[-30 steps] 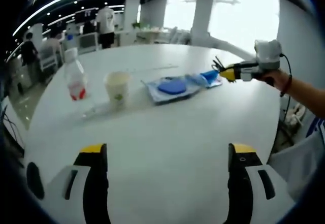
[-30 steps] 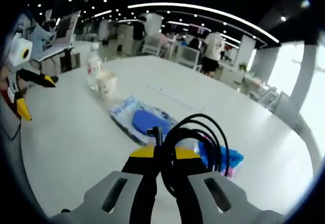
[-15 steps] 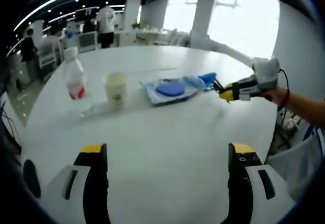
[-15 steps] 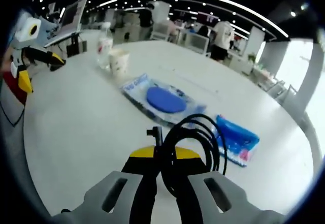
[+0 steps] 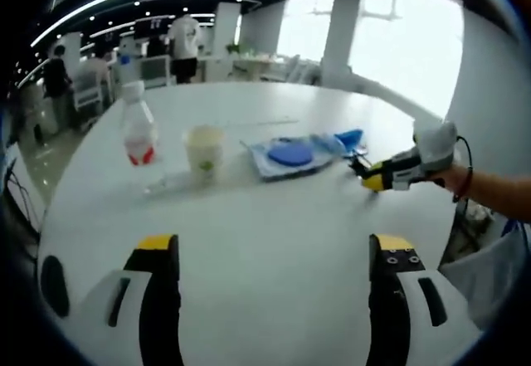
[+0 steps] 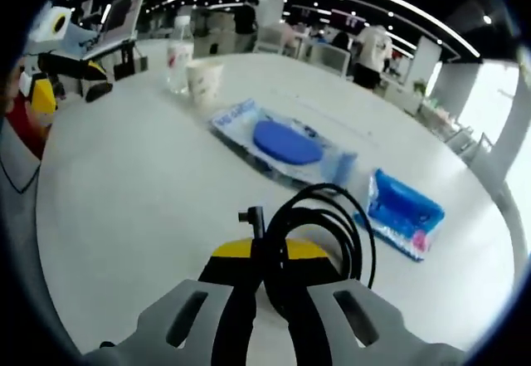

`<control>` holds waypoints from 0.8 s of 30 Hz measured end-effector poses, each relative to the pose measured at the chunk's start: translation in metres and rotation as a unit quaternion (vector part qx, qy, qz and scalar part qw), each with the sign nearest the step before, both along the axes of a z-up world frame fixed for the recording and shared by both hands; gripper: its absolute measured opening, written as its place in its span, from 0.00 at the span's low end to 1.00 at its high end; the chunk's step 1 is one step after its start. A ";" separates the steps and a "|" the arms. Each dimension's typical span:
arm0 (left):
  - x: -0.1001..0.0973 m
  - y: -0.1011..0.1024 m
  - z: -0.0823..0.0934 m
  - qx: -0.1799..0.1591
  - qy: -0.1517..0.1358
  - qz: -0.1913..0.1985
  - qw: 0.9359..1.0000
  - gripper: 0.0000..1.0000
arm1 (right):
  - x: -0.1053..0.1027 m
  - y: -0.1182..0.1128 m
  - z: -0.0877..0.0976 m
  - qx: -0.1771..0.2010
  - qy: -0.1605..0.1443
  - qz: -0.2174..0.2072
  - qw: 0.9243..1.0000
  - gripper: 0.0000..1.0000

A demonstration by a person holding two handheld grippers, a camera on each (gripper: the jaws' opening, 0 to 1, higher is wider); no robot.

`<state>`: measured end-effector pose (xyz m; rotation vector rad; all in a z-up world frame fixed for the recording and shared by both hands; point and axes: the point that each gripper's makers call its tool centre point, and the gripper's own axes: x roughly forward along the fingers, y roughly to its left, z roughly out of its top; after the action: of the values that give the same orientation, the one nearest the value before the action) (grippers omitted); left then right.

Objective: Arrange the tabletop items into an orderly group along one side of the table until the central work area is clear of visible clutter.

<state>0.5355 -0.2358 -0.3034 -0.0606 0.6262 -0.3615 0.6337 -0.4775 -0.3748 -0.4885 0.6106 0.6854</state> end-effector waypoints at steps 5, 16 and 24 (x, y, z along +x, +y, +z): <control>-0.001 0.001 -0.001 0.001 0.001 -0.001 1.000 0.93 | -0.002 0.002 -0.005 0.001 0.006 0.004 1.000 0.11; -0.002 0.004 -0.003 -0.011 0.008 0.008 1.000 0.95 | -0.001 0.005 -0.021 0.012 0.038 -0.018 0.999 0.12; -0.003 0.003 -0.004 -0.002 0.012 0.002 1.000 0.96 | 0.003 0.003 -0.020 0.034 0.051 -0.038 0.997 0.15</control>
<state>0.5324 -0.2327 -0.3076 -0.0697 0.6486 -0.3585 0.6368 -0.4744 -0.3949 -0.3664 0.6965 0.6596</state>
